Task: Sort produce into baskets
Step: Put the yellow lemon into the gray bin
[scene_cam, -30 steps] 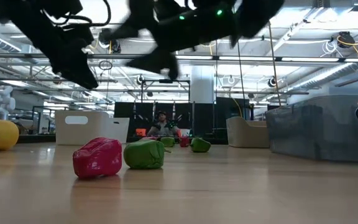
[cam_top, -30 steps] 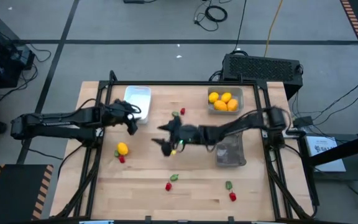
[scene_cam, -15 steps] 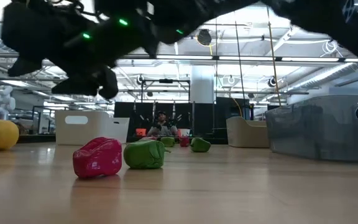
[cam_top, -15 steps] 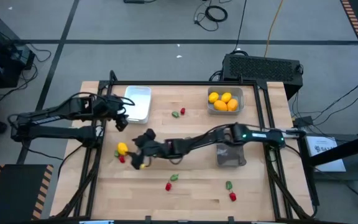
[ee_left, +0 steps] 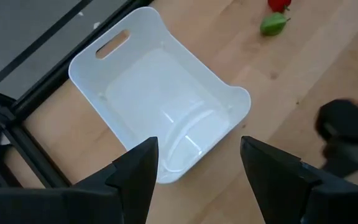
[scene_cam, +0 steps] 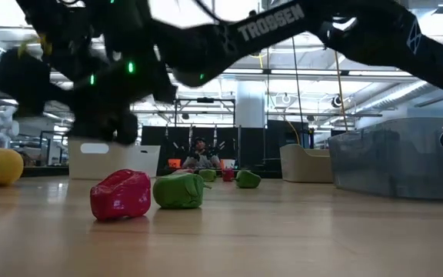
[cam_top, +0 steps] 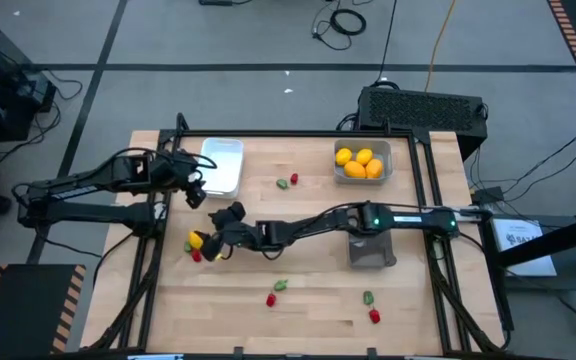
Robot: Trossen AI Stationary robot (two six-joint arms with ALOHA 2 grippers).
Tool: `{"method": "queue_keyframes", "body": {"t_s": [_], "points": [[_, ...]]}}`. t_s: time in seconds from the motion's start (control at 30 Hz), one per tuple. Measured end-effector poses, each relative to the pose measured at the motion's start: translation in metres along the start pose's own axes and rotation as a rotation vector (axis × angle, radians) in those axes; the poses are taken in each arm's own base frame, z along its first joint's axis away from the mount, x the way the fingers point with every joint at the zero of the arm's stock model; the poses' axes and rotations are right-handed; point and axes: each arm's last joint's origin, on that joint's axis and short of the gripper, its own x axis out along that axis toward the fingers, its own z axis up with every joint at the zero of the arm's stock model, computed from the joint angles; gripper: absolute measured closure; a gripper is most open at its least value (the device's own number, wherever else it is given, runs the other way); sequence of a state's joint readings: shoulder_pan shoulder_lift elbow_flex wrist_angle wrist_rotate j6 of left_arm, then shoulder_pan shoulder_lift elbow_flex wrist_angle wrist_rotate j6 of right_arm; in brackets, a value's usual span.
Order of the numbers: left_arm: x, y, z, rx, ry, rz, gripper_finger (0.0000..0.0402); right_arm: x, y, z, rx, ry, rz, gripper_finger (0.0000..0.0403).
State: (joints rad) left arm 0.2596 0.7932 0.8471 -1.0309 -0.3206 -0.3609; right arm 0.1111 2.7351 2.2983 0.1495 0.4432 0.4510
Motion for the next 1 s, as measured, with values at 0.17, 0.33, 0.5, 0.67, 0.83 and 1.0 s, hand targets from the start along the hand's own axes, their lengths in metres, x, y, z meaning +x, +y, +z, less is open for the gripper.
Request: {"method": "queue_keyframes", "body": {"t_s": [0.17,0.33,0.5,0.67,0.83,1.0], "points": [[0.000,-0.001,-0.006,-0.036,0.094,-0.072,0.0166,-0.001,0.005,-0.017,-0.092,0.053,0.027,0.0090],[-0.001,-0.006,-0.013,-0.005,0.224,-0.270,0.0166,-0.007,0.017,-0.017,-0.165,0.019,0.061,0.0090],[-0.004,-0.004,-0.025,0.063,0.360,-0.298,0.0166,-0.008,0.016,-0.022,-0.190,0.063,0.044,0.0090],[0.004,-0.007,-0.040,0.139,0.507,-0.364,0.0166,-0.015,0.013,-0.024,-0.303,0.226,0.032,0.0090],[0.022,-0.014,-0.053,0.269,0.574,-0.397,0.0166,-0.047,0.022,0.007,-0.443,0.407,0.005,0.0090],[0.037,-0.025,-0.055,0.314,0.579,-0.423,0.0166,-0.086,0.034,0.042,-0.544,0.503,-0.010,0.0090]]}}
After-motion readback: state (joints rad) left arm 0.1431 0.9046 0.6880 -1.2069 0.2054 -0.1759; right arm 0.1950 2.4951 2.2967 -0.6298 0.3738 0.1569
